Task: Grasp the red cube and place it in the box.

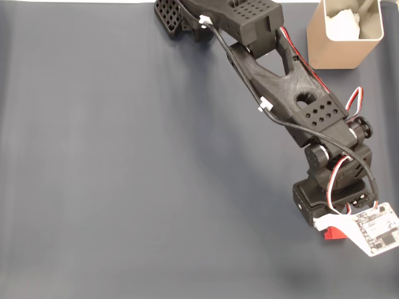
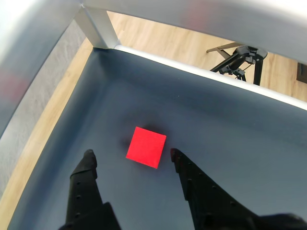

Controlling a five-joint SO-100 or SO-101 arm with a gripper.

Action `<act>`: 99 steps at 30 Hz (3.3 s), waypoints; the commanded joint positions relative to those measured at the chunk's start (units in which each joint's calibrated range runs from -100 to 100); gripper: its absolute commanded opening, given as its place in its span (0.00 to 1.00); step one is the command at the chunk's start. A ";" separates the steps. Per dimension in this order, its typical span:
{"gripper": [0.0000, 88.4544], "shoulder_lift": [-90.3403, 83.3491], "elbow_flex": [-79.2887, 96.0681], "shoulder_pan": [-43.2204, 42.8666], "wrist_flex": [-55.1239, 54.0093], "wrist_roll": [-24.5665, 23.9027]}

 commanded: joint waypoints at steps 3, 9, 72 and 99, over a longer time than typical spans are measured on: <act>0.41 1.23 -4.72 0.48 -1.37 -0.20; 0.42 4.18 -8.09 0.19 -1.37 -0.20; 0.00 -10.03 7.05 -2.15 0.92 2.54; 0.00 -48.33 43.82 -13.09 7.07 6.01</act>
